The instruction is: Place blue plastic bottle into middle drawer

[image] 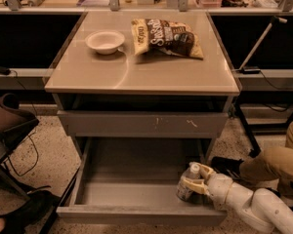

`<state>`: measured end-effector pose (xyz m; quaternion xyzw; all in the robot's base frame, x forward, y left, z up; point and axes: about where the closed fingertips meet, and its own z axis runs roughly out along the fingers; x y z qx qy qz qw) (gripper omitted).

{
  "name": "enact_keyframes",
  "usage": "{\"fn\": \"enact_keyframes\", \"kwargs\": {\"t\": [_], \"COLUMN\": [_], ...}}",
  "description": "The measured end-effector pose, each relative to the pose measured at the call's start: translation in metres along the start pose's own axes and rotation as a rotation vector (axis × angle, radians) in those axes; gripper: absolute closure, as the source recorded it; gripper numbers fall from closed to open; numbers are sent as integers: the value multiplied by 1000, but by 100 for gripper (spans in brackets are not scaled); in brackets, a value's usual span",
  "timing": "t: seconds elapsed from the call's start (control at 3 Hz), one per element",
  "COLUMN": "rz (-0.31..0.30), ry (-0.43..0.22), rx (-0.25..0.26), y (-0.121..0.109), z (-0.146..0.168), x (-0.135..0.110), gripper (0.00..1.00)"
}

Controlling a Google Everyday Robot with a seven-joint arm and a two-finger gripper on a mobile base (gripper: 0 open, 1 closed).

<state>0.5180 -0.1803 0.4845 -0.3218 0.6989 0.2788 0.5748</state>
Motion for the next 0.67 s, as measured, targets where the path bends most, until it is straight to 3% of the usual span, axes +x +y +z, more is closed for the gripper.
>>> {"fn": "enact_keyframes", "kwargs": {"t": [0.33,0.67], "rz": [0,0], "ry": [0,0], "rx": [0,0], "y": [0,0], "z": [0,0], "x": [0,0], "gripper": [0,0]}}
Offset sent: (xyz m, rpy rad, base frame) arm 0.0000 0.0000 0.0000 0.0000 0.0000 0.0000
